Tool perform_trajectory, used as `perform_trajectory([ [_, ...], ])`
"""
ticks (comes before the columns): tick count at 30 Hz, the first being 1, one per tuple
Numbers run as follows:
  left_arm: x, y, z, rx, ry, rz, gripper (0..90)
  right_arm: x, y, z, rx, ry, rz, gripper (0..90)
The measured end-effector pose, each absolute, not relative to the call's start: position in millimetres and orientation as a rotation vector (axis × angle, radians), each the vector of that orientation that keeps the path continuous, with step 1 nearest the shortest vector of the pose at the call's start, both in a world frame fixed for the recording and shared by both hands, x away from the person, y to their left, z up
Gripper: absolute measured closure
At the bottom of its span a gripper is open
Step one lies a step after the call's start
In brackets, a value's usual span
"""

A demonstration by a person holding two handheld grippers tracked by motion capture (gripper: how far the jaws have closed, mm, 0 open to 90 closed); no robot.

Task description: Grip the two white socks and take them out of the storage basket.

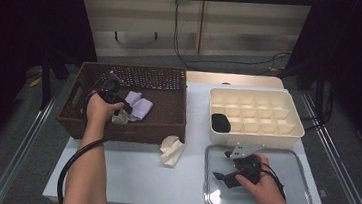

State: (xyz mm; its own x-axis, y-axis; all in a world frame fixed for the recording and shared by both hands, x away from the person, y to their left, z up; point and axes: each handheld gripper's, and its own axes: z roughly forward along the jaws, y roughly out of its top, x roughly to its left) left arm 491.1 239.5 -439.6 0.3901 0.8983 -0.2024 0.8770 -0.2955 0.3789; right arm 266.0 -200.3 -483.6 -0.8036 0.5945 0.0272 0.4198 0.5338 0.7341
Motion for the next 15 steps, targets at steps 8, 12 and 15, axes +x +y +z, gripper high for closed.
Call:
perform_trajectory([
  [8,490,239,-431,2.326,1.442,0.031,70.1,266,-200,-484,0.856,2.547,1.129,15.8],
  [12,488,240,-428,2.293,1.439,0.06,75.8,266,-200,-484,0.856,2.548,1.128,15.8],
  [15,488,244,-425,2.255,1.448,0.08,76.8,266,-200,-484,0.856,2.547,1.129,15.8],
])
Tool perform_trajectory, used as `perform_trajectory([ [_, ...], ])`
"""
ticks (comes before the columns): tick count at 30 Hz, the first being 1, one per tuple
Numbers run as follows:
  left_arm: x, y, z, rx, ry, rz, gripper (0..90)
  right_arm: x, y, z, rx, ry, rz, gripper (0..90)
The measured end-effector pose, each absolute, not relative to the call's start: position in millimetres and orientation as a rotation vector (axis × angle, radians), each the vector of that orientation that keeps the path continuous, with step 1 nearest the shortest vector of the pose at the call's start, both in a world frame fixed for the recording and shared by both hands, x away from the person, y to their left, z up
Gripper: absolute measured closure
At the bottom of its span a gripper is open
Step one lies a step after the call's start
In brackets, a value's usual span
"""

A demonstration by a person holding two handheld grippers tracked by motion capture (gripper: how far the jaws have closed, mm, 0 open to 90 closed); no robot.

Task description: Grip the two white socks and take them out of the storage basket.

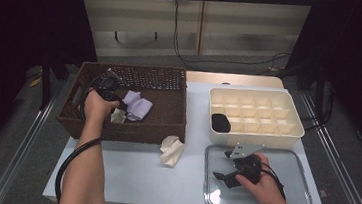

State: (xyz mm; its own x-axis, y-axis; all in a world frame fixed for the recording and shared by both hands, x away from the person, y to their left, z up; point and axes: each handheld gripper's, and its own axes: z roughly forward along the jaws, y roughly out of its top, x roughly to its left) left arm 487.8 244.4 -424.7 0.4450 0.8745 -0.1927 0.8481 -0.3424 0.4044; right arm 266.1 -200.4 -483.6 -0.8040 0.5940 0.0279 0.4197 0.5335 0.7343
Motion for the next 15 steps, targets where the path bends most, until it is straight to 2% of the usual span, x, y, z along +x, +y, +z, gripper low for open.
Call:
perform_trajectory([
  [3,487.4,247.8,-421.6,2.212,1.457,0.129,77.2,266.2,-200.4,-483.6,0.856,2.548,1.129,15.8],
  [8,488.1,247.2,-423.2,2.221,1.461,0.101,76.9,266.2,-200.4,-483.6,0.857,2.548,1.128,15.8],
  [11,488.2,243.5,-424.1,2.219,1.469,0.124,66.6,266.4,-200.5,-483.6,0.855,2.548,1.128,15.8],
  [13,488.6,242.1,-424.9,2.239,1.474,0.125,55.2,266.2,-200.4,-483.6,0.855,2.547,1.127,15.8],
  [15,488.5,241.7,-425.9,2.239,1.48,0.129,49.6,266.2,-200.4,-483.6,0.856,2.547,1.129,15.8],
])
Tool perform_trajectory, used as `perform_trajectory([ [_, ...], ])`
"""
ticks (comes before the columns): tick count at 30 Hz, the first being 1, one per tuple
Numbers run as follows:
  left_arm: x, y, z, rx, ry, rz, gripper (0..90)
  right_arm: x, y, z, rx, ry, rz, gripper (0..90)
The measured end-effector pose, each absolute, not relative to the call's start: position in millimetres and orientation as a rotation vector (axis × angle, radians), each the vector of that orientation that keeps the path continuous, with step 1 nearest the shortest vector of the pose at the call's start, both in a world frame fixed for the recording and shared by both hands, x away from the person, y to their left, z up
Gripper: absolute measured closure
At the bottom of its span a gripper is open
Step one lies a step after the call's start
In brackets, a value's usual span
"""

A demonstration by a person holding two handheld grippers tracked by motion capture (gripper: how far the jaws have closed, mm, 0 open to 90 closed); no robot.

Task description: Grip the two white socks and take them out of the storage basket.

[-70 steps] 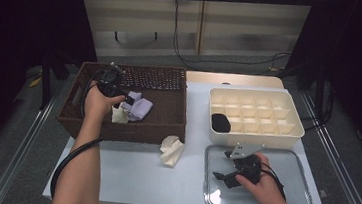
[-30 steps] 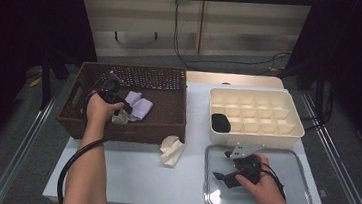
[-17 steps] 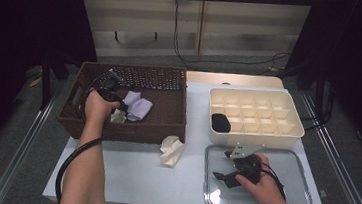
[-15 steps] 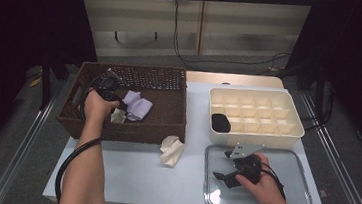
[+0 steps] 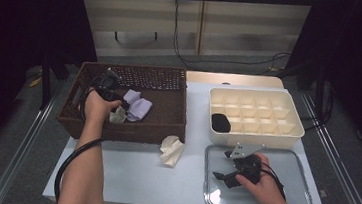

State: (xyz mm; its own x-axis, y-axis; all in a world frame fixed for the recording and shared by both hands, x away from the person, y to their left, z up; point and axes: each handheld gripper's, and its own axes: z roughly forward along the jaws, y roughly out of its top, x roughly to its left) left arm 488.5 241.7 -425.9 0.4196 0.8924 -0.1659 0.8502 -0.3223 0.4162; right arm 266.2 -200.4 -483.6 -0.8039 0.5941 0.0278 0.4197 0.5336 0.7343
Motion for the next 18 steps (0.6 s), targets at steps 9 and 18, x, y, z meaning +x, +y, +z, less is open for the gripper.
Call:
perform_trajectory([
  [9,487.2,242.6,-424.6,2.299,1.426,0.112,72.8,266.2,-200.5,-483.4,0.856,2.549,1.126,15.8],
  [18,486.1,244.2,-420.1,2.25,1.41,0.14,78.0,266.6,-200.5,-483.6,0.852,2.548,1.128,15.8],
])
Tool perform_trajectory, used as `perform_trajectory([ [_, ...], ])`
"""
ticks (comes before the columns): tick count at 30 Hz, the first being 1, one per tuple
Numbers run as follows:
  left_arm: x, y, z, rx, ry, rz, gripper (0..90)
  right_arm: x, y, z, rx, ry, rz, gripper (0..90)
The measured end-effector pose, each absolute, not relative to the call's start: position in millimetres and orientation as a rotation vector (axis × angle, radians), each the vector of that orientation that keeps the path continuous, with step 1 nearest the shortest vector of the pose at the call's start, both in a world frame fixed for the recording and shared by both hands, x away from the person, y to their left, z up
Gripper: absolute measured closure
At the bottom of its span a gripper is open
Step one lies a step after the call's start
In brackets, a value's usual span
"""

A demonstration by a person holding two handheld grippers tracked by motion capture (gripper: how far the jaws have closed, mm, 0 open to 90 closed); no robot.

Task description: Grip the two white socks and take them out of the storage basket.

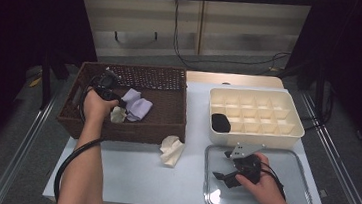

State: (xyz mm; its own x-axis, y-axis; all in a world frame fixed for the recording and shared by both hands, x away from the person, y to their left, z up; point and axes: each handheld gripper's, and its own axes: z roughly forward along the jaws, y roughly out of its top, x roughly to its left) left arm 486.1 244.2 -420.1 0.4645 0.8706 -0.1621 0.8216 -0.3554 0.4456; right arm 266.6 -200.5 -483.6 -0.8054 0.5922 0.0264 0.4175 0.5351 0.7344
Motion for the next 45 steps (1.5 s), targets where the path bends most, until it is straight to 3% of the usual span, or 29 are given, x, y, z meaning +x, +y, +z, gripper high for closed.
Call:
perform_trajectory([
  [19,490,233,-413,2.282,1.338,0.146,76.5,266,-200,-484,0.854,2.548,1.128,15.9],
  [21,490,233,-413,2.281,1.365,0.154,72.2,266,-200,-484,0.854,2.548,1.128,15.8],
  [23,490,233,-412,2.254,1.405,0.159,62.2,266,-200,-484,0.857,2.548,1.129,15.9],
  [26,490,234,-413,2.287,1.376,0.145,64.1,266,-200,-484,0.857,2.547,1.128,15.9],
  [30,492,231,-417,2.327,1.409,0.154,58.3,267,-201,-484,0.851,2.542,1.129,15.8],
  [31,492,230,-417,2.338,1.415,0.142,59.6,267,-201,-484,0.85,2.542,1.129,15.9],
  [34,492,227,-417,2.365,1.371,0.116,75.5,267,-201,-484,0.85,2.542,1.129,15.9],
  [36,492,228,-415,2.379,1.373,0.137,79.2,267,-201,-484,0.85,2.542,1.13,15.9],
  [45,487,242,-397,2.277,1.428,0.112,82.6,267,-201,-484,0.849,2.542,1.128,15.9],
])
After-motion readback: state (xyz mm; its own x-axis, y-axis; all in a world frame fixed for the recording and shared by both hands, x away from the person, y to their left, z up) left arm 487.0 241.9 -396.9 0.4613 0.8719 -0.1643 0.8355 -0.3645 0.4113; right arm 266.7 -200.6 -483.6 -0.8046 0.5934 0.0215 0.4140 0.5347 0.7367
